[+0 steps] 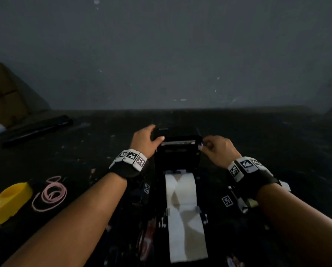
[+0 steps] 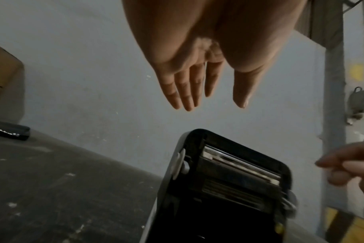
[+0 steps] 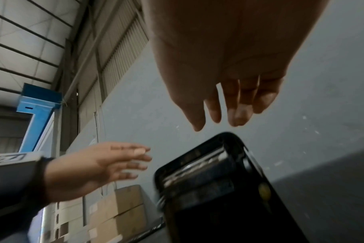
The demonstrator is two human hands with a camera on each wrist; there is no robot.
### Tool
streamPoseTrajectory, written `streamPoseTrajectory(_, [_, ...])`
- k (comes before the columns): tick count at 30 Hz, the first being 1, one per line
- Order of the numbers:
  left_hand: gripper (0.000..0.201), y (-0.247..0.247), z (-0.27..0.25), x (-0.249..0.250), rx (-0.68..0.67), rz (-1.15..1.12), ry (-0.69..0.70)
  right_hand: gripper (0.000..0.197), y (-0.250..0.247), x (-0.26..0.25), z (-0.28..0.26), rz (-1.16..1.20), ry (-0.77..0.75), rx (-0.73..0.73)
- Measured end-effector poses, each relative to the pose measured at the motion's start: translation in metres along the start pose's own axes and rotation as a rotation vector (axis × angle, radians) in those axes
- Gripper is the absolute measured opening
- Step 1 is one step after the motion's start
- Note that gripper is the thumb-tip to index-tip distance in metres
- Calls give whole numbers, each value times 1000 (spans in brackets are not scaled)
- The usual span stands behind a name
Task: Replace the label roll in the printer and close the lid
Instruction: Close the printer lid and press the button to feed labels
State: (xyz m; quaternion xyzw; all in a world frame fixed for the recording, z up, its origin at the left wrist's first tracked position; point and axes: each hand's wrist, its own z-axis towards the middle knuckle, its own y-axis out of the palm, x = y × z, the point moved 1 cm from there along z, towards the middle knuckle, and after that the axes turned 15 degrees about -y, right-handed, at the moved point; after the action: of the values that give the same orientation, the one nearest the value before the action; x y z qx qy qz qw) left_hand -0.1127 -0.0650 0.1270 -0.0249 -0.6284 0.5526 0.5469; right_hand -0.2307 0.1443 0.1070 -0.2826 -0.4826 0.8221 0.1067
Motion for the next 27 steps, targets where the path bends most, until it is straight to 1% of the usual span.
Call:
streamPoseTrajectory(2, [59, 2, 17, 2, -37, 76, -41, 39, -2, 10, 25, 3, 6, 33])
streamPoseTrajectory(4, [58, 7, 34, 4, -82, 133, -82, 46, -1, 19, 48, 29, 16, 26])
streamPoseTrajectory(8, [53, 17, 49, 6, -188, 182, -142, 50, 9, 31, 76, 83, 30, -57])
streamPoseTrajectory(11, [53, 24, 52, 2, -216, 199, -171, 49, 18, 35, 80, 163, 52, -107])
streamPoseTrajectory(15, [53, 26, 49, 0, -207, 147, -180, 46, 21, 36, 77, 219, 49, -102])
streamPoseTrajectory(19, [49, 23, 37, -5, -189, 55, -171, 44, 17, 30, 63, 265, 49, -77])
streamPoseTrajectory(22, [53, 20, 23, -13, -198, 18, -173, 43, 13, 23, 45, 296, 47, -50])
streamPoseTrajectory(27, [65, 17, -15, -23, -263, -16, -174, 42, 11, 9, 5, 341, 46, -14])
